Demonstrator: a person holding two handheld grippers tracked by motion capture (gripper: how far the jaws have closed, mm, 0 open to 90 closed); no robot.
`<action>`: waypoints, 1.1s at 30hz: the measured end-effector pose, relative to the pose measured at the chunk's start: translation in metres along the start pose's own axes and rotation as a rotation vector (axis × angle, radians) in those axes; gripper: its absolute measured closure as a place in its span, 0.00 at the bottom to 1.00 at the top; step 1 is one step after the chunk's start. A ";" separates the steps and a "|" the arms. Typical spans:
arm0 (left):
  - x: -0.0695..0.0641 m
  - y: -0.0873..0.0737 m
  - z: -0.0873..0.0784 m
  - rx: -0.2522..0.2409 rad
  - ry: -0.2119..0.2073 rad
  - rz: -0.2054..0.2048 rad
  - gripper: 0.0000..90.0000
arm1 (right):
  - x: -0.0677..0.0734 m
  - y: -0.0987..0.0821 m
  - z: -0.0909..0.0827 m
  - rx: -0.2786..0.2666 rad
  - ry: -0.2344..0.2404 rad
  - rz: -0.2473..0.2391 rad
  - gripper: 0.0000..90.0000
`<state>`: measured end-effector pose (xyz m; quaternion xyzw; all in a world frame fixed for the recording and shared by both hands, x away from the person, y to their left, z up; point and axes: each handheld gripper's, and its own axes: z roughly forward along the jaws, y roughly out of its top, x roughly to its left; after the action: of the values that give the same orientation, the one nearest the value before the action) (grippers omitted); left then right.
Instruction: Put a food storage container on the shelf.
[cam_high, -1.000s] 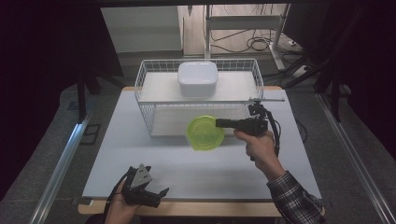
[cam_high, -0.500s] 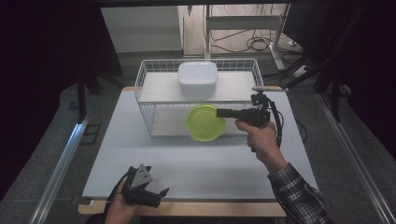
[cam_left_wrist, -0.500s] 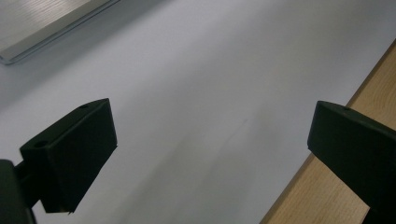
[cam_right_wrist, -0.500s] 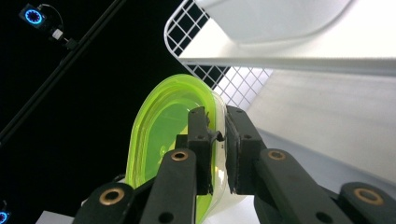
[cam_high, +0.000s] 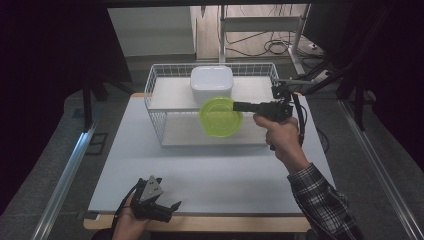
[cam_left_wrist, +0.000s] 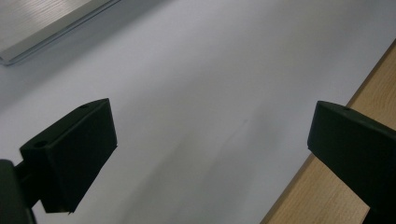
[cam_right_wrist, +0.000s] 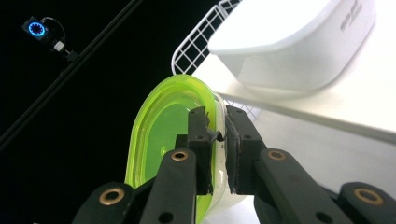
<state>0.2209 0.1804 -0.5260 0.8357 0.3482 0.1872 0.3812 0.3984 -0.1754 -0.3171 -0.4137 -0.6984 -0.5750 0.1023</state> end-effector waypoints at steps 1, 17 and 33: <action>0.000 0.000 0.000 0.001 0.000 0.001 0.01 | 0.001 0.002 0.000 -0.005 -0.001 -0.001 0.91; 0.000 0.000 0.000 0.002 -0.005 0.003 0.01 | 0.018 0.043 0.005 -0.067 -0.026 -0.023 0.91; 0.000 0.000 -0.001 -0.008 -0.012 -0.006 0.01 | 0.018 0.078 0.025 -0.137 -0.090 -0.014 0.91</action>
<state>0.2205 0.1805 -0.5254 0.8342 0.3478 0.1821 0.3872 0.4498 -0.1451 -0.2579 -0.4400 -0.6643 -0.6030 0.0384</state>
